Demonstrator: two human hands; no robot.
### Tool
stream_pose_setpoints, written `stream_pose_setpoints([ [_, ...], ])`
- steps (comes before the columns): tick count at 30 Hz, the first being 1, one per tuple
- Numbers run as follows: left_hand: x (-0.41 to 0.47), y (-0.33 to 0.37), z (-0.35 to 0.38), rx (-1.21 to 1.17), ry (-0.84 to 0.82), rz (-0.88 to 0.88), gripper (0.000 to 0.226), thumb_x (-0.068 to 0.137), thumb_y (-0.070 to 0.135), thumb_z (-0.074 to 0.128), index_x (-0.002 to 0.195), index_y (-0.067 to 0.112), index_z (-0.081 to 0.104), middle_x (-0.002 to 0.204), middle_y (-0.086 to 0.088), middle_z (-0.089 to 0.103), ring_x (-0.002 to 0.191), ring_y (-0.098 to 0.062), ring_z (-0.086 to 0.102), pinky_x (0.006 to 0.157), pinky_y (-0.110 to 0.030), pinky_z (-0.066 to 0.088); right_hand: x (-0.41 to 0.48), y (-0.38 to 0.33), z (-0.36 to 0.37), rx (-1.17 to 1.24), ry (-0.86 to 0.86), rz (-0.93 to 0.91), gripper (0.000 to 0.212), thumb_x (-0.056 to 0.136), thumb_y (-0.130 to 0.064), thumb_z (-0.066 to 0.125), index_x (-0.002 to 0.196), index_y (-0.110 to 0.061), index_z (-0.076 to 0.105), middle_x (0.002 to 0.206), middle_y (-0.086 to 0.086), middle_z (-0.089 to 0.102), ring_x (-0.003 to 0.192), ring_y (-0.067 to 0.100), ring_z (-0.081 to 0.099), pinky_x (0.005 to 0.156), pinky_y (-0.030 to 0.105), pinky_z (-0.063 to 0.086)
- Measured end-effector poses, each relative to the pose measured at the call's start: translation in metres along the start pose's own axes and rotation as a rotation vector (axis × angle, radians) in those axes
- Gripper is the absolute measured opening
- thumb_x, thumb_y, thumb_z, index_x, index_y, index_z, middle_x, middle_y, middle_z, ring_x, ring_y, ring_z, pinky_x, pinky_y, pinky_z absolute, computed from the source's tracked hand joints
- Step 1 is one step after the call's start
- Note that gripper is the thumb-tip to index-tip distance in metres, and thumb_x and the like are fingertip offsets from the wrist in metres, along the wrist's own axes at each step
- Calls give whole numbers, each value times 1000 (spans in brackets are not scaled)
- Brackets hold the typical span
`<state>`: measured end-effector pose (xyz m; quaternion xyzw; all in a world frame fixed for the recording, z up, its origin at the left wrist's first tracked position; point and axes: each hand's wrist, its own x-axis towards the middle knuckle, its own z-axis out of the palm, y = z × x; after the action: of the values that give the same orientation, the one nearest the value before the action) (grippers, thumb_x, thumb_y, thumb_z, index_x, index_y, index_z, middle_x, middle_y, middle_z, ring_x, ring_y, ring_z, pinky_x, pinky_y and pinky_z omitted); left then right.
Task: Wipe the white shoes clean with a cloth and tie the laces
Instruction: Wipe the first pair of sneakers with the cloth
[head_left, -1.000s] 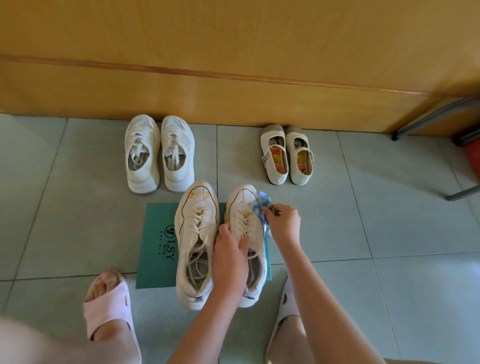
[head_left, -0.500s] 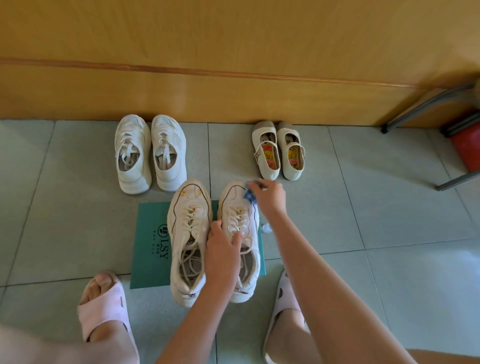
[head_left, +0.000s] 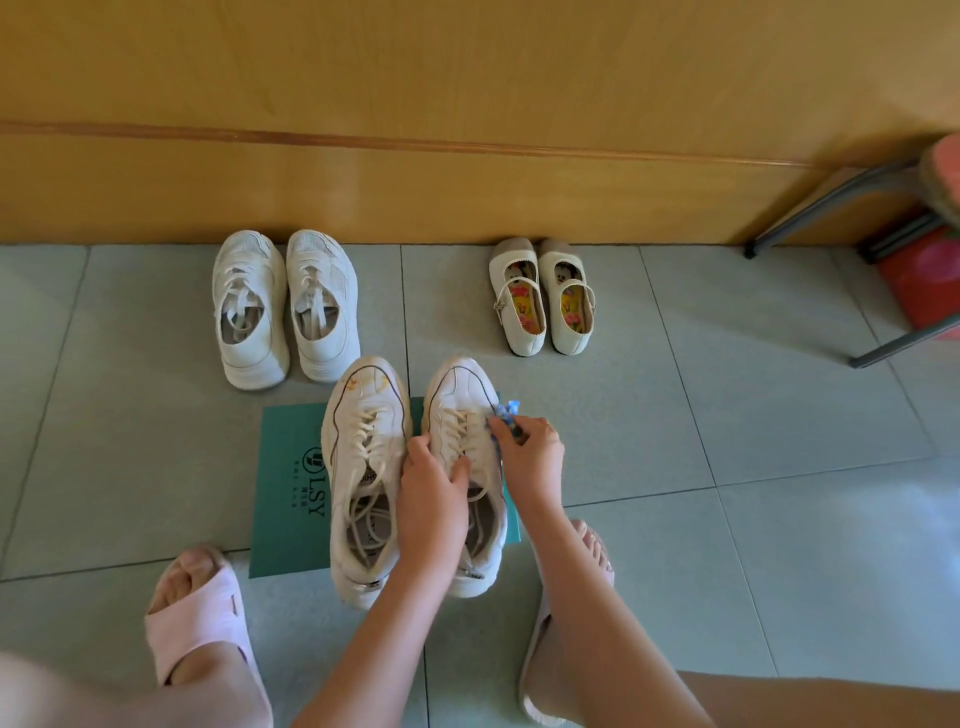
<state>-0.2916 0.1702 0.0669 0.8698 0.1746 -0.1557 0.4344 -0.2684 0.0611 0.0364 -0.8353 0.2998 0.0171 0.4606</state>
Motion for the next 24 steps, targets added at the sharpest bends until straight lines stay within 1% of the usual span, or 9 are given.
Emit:
stream_pose_setpoints([
  [3, -1, 1, -1, 7, -2, 6, 48, 92, 29, 56, 132, 7, 39, 128, -13, 53, 116, -27, 53, 88, -33, 44, -12, 7, -11, -1, -89, 85, 43, 89, -25, 64, 51, -18, 45, 52, 0, 48, 47, 10, 41, 39, 10, 29],
  [8, -3, 6, -3, 25, -76, -18, 60, 94, 42, 48, 141, 9, 31, 135, -13, 50, 121, -27, 50, 94, -37, 43, -17, 7, -39, 174, -351, 209, 31, 91, -22, 60, 61, -13, 59, 48, -4, 54, 43, 3, 49, 45, 12, 38],
  [11, -8, 9, -3, 79, -90, 22, 73, 85, 54, 55, 142, 13, 31, 132, -9, 52, 119, -25, 52, 92, -35, 47, 6, -5, -37, 195, -148, 117, 17, 90, -26, 61, 79, -16, 69, 64, -1, 66, 53, 6, 53, 57, 20, 48],
  [12, -10, 11, -3, 114, -89, 36, 78, 82, 54, 59, 143, 14, 29, 133, -8, 51, 120, -25, 51, 89, -34, 46, 13, -10, -33, 172, -76, 74, 14, 90, -27, 62, 85, -16, 70, 70, 2, 68, 55, 7, 53, 56, 17, 47],
  [14, -13, 12, -2, 177, -79, 56, 85, 79, 50, 66, 144, 13, 25, 134, -7, 49, 121, -24, 48, 83, -32, 42, 20, -20, -22, 99, -85, 15, 16, 89, -26, 62, 91, -12, 71, 74, 4, 68, 54, 4, 52, 47, 8, 40],
  [16, -12, 12, -3, 180, -72, 58, 82, 79, 44, 68, 143, 12, 27, 130, -7, 52, 118, -24, 49, 80, -31, 42, 22, -23, -10, 15, -168, 8, 18, 88, -24, 63, 83, -9, 70, 74, 8, 66, 57, 10, 52, 45, 11, 37],
  [19, -9, 12, -4, 196, -69, 53, 73, 82, 36, 66, 140, 8, 31, 128, -10, 54, 116, -26, 52, 84, -32, 43, 16, -15, -1, -67, -133, -21, 32, 86, -27, 65, 56, -23, 52, 77, 13, 57, 64, 18, 47, 47, 18, 29],
  [22, -10, 11, -5, 174, -59, 65, 67, 85, 30, 63, 140, 9, 32, 128, -12, 55, 117, -28, 52, 88, -34, 42, -1, -8, -3, -54, -110, -39, 43, 87, -23, 65, 51, -27, 41, 77, 8, 51, 59, 14, 41, 45, 13, 27],
  [24, -9, 9, -5, 144, -54, 62, 64, 85, 28, 62, 139, 9, 34, 126, -12, 57, 116, -29, 54, 89, -35, 43, -13, -7, -9, -31, -115, -40, 42, 87, -18, 64, 51, -18, 44, 68, 6, 47, 53, 10, 37, 44, 12, 32],
])
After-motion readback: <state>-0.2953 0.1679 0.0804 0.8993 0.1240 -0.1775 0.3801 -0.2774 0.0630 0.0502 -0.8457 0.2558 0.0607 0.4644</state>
